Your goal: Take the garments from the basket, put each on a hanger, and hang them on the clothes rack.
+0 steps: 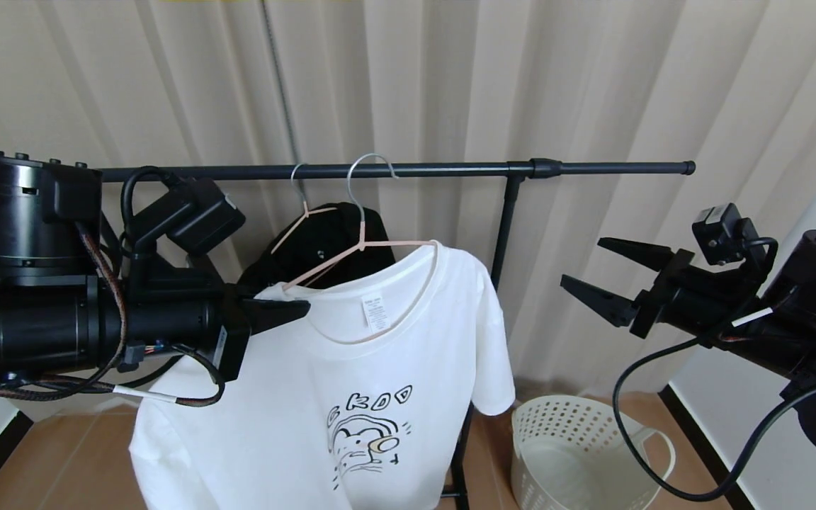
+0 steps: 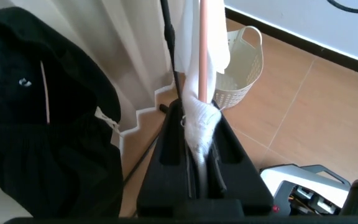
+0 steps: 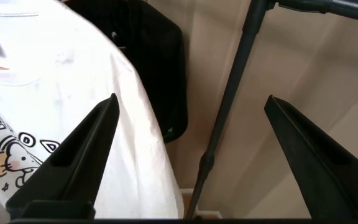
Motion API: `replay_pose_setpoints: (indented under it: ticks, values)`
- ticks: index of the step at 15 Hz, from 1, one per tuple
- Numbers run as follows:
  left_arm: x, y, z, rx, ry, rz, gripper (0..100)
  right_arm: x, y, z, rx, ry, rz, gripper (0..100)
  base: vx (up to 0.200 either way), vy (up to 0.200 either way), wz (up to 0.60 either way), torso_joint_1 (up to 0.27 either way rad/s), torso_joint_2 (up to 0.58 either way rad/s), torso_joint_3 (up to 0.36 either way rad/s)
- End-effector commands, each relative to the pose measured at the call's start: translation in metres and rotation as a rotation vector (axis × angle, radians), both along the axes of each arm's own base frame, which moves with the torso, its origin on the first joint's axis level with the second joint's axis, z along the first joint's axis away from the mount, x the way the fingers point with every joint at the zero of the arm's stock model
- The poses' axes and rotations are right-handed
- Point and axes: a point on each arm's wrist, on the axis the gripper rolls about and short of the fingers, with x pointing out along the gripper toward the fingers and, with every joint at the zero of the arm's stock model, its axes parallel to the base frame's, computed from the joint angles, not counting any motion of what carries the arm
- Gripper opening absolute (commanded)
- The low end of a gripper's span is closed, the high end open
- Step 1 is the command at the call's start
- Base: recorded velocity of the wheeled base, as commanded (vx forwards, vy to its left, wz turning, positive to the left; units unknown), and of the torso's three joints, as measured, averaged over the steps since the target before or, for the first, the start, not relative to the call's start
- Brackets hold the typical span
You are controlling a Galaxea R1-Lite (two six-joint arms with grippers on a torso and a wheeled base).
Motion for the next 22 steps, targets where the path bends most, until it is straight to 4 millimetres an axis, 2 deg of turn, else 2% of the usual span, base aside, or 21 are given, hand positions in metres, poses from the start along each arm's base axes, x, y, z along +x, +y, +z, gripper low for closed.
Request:
replay_pose_setpoints:
  ticks: [1, 7, 13, 22]
  values:
    - [-0.001, 0.002, 0.0, -0.005, 0.009, 0.022, 0, -0.004, 0.002, 0.002, -0.001, -0.006, 0.006, 100, 0.0, 0.0, 0.0, 0.0, 0.0, 0.0]
    - [0.005, 0.0, -0.004, -0.022, 0.046, 0.045, 0, -0.005, 0.002, 0.001, -0.003, 0.0, 0.005, 100, 0.0, 0.0, 0.0, 0.0, 0.0, 0.0]
    - [0.037, -0.011, -0.021, -0.085, 0.054, 0.171, 0, -0.002, 0.002, -0.001, -0.005, 0.005, 0.005, 100, 0.0, 0.0, 0.0, 0.0, 0.0, 0.0]
    - [0.074, -0.024, -0.045, -0.182, 0.084, 0.217, 0, -0.002, 0.001, 0.001, -0.004, -0.002, 0.003, 100, 0.0, 0.0, 0.0, 0.0, 0.0, 0.0]
